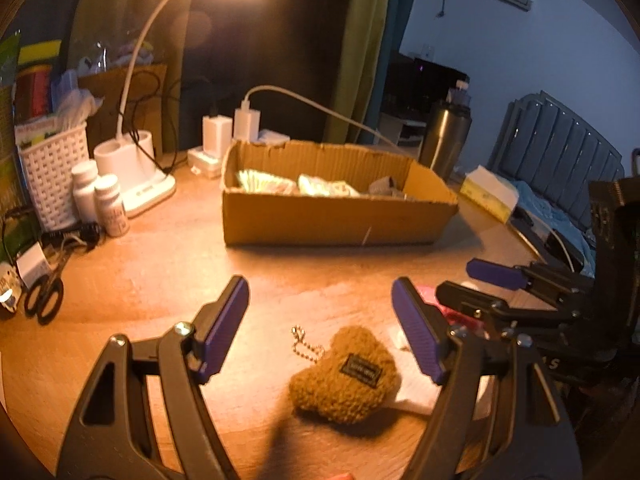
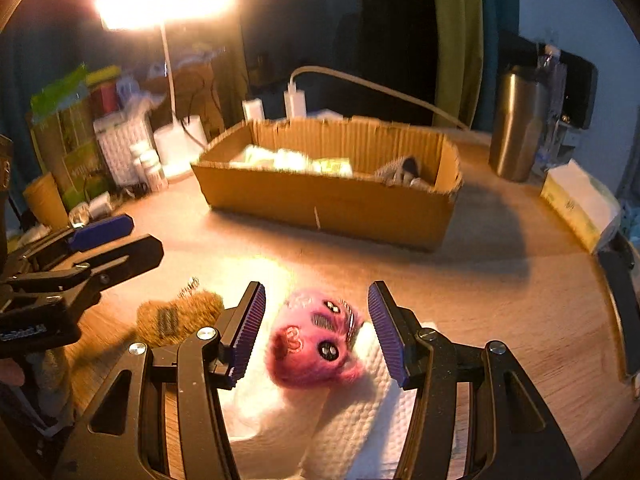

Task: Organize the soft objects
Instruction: 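Grasp the pink plush toy with the right tool while the left tool approaches the brown teddy keychain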

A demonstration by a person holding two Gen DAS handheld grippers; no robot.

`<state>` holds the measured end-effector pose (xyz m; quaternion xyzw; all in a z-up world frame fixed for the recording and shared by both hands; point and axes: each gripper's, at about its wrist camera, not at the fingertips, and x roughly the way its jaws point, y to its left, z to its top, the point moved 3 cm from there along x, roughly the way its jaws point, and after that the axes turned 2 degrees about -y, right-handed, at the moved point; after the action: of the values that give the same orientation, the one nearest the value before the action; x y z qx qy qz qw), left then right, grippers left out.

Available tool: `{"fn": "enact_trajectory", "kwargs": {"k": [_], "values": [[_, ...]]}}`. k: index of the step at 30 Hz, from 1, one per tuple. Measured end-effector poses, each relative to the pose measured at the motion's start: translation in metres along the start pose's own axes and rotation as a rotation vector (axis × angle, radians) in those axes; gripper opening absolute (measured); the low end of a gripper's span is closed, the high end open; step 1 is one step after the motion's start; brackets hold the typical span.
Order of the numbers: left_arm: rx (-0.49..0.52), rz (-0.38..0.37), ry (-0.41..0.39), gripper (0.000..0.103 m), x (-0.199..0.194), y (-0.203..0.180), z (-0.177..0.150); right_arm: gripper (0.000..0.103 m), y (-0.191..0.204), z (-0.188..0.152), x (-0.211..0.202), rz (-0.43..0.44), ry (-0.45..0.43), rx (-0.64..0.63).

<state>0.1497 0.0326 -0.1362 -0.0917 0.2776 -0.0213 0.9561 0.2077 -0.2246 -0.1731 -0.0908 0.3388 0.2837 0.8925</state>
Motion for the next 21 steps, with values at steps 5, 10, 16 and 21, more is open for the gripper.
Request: {"fn": "enact_trajectory", "kwargs": {"k": [5, 10, 16, 21], "values": [[-0.01, 0.0, 0.053, 0.075, 0.009, 0.001, -0.011, 0.056, -0.002, -0.007, 0.011, 0.005, 0.049, 0.005], [0.01, -0.001, 0.103, 0.075, 0.016, -0.006, -0.021, 0.056, 0.0, -0.013, 0.015, 0.029, 0.075, -0.006], [0.038, 0.008, 0.17, 0.075, 0.026, -0.015, -0.029, 0.045, 0.005, -0.014, 0.012, 0.05, 0.062, -0.038], [0.055, 0.021, 0.224, 0.075, 0.033, -0.016, -0.034, 0.039, -0.001, -0.009, 0.003, 0.07, 0.022, -0.022]]}}
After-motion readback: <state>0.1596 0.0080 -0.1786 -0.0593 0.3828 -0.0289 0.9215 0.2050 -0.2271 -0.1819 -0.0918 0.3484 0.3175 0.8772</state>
